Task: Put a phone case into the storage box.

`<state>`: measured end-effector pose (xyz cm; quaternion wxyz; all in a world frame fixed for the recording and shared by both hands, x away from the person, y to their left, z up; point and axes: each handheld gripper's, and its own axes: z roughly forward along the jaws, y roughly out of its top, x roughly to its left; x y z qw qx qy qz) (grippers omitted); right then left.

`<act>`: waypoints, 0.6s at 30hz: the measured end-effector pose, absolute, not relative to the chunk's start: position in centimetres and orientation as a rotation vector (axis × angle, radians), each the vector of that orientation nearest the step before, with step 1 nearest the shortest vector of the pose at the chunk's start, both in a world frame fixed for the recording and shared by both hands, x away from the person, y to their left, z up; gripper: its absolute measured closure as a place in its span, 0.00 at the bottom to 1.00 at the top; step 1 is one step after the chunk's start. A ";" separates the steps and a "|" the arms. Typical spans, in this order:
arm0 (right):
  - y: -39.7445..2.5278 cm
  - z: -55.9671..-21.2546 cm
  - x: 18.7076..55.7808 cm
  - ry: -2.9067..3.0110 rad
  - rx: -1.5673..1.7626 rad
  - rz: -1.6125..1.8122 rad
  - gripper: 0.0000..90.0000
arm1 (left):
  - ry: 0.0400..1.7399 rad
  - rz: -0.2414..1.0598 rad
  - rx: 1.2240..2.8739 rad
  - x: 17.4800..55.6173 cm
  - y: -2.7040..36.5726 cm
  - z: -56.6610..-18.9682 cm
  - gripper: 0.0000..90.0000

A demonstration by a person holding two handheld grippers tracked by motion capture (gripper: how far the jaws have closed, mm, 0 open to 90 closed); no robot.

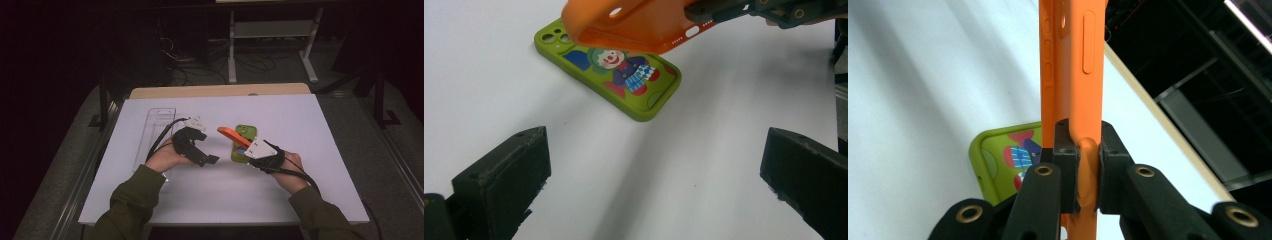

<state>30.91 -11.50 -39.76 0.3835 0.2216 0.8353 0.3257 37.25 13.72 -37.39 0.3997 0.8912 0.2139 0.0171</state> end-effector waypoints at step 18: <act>-12.8 -39.3 32.1 2.198 0.894 1.114 0.90 | 0.570 0.043 2.235 37.3 13.8 -37.3 0.00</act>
